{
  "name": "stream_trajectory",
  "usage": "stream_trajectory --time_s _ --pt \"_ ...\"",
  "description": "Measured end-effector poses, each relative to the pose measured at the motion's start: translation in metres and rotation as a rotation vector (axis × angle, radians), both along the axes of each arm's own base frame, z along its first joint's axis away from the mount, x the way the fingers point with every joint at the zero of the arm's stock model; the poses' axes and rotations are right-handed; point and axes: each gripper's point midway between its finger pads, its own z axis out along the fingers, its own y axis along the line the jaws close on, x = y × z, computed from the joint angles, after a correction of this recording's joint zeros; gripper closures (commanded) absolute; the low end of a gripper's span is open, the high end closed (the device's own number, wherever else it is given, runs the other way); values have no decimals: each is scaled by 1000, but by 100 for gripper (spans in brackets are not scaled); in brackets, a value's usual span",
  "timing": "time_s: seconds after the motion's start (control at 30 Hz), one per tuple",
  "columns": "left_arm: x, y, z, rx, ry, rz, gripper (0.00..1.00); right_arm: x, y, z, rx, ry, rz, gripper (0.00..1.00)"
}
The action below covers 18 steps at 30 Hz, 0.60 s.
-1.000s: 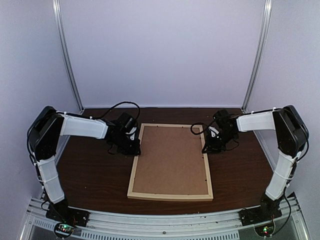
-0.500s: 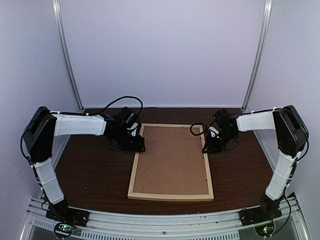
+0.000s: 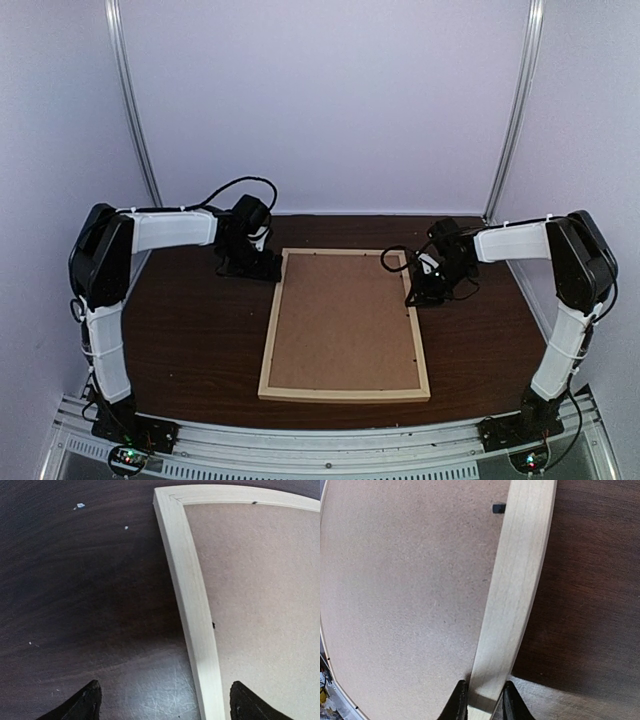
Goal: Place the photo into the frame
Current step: Press the fastener onto the backboard.
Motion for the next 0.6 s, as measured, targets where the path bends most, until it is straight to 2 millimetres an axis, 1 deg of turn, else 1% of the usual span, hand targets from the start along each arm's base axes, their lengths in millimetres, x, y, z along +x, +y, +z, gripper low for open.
stream_trajectory --time_s 0.1,0.23,0.4,0.6 --pt "12 2 -6 17 4 3 10 0 0 0 1 1 1 100" --pt "27 -1 -14 38 11 2 10 0 -1 1 -2 2 5 100" --pt "31 1 -25 66 35 5 10 0 -1 0 -3 3 7 100" --pt "32 5 -24 80 43 13 11 0 -1 0 -4 4 7 100"
